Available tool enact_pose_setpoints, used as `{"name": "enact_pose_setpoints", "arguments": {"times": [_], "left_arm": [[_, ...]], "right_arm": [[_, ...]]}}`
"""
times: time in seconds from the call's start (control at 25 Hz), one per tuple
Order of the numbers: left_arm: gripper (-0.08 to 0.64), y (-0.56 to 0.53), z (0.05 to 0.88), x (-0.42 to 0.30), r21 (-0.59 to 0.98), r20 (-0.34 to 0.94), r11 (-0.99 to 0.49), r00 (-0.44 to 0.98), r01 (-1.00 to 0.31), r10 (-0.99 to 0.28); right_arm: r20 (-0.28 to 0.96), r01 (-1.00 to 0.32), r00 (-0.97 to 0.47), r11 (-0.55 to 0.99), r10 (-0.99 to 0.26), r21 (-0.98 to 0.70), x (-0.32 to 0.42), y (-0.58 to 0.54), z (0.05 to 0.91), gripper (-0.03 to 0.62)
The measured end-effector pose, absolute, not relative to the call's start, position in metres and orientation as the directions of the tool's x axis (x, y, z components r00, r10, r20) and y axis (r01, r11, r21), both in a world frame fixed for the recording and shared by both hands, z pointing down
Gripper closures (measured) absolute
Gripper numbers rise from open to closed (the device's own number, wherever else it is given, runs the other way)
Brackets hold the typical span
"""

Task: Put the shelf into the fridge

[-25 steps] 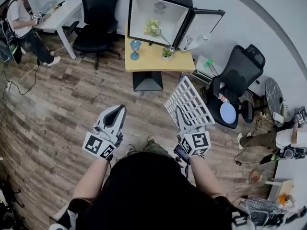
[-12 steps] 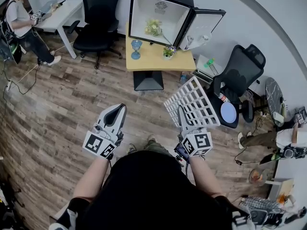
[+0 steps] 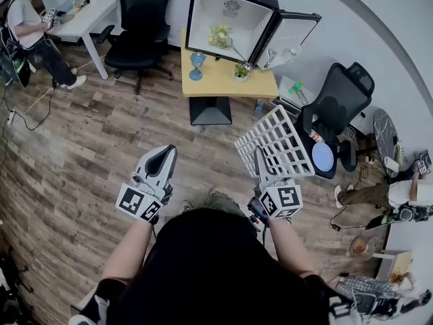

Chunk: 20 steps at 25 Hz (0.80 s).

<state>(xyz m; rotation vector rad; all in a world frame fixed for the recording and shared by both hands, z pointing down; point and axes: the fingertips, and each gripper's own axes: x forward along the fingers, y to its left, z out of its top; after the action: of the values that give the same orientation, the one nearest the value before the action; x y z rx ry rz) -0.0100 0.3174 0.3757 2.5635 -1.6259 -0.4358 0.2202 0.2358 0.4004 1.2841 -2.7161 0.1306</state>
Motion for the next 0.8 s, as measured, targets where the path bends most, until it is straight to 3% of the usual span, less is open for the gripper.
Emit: {"name": "enact_pose_setpoints", "arguments": {"times": [0.8], "left_arm": [[0.54,0.301,0.39,-0.016,0.22,-0.146,-0.45,0.427,-0.865,-0.892]], "right_arm": [[0.152,-0.754,-0.653,0.655,-0.742,-0.04,0.203,0.218,0.405,0.502]]}}
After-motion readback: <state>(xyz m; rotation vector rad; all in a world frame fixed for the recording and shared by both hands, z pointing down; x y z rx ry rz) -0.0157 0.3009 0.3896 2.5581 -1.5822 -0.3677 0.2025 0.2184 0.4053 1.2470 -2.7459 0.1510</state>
